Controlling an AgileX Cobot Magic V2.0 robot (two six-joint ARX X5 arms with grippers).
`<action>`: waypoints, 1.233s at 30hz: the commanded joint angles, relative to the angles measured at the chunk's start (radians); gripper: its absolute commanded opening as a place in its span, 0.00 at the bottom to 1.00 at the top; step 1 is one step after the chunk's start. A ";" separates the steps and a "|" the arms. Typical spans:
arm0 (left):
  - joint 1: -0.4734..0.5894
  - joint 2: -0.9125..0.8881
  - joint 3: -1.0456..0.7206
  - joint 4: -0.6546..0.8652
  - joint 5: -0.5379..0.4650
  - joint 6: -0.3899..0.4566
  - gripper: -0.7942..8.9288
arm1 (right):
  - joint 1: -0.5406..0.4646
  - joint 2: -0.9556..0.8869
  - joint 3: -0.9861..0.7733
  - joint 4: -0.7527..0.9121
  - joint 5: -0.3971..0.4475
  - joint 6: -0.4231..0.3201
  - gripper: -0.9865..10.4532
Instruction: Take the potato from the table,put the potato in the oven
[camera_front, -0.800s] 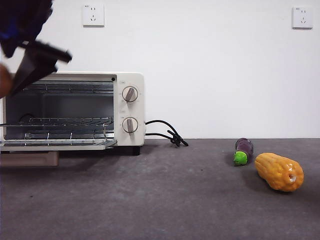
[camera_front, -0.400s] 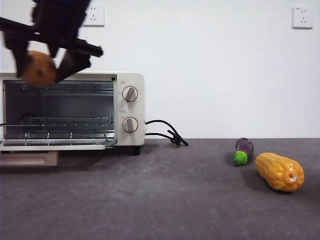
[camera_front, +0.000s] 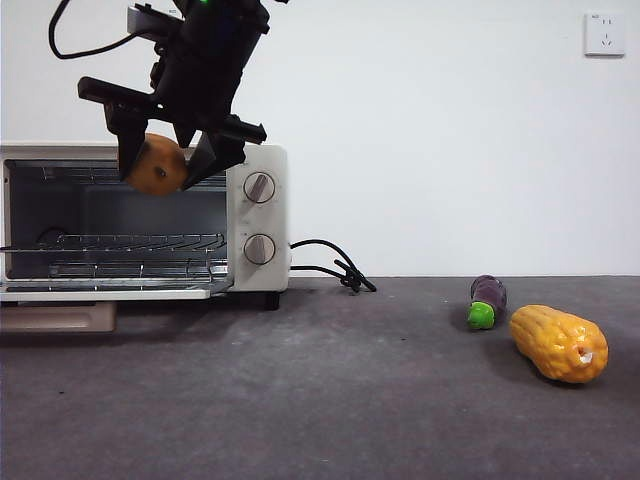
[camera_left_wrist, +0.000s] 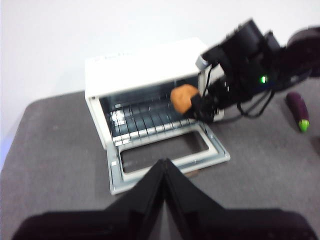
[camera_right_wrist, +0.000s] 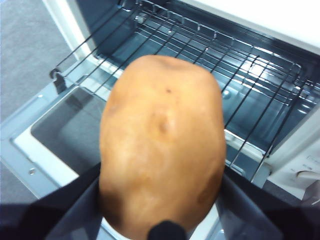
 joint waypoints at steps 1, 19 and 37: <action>-0.004 0.021 -0.005 0.029 -0.002 0.006 0.08 | -0.001 0.032 -0.005 0.028 -0.016 -0.007 0.08; -0.004 0.146 -0.005 0.027 -0.002 -0.020 0.08 | -0.027 0.131 -0.004 0.209 -0.031 -0.005 0.08; -0.004 0.243 -0.005 0.063 -0.002 -0.020 0.08 | -0.042 0.200 -0.004 0.317 -0.010 -0.005 0.08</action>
